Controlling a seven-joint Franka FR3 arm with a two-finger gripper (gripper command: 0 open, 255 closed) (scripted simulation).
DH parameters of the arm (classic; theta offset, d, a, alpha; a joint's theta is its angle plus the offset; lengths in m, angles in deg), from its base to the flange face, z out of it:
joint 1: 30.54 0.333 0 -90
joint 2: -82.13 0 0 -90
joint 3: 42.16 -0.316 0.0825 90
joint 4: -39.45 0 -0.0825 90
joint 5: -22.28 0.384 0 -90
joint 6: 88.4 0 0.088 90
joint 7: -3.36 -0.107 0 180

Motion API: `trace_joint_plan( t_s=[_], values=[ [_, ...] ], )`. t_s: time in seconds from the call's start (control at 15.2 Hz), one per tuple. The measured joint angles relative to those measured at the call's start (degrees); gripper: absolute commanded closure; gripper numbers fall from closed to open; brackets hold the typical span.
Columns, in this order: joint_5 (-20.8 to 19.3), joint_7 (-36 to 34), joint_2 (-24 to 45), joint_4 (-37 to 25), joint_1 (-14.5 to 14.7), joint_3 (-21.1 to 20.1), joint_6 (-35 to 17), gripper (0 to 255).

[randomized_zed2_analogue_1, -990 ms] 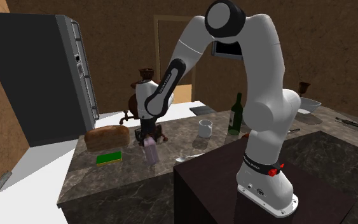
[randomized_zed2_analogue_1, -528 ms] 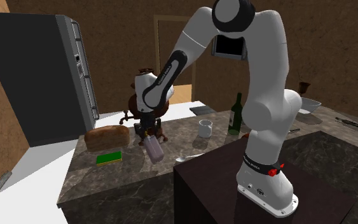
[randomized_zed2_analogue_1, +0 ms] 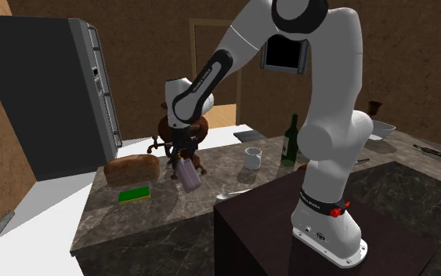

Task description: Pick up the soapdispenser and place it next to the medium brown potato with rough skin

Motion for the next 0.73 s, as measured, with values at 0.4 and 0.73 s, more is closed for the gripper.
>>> trace_joint_plan(
  t_s=[0.4, 0.73],
  values=[
    [3.39, 2.33, -3.78, -0.88, -0.87, -1.33, 4.07, 255],
    [5.97, 4.10, -6.84, -1.88, -1.37, -2.03, 7.61, 255]
  ],
)
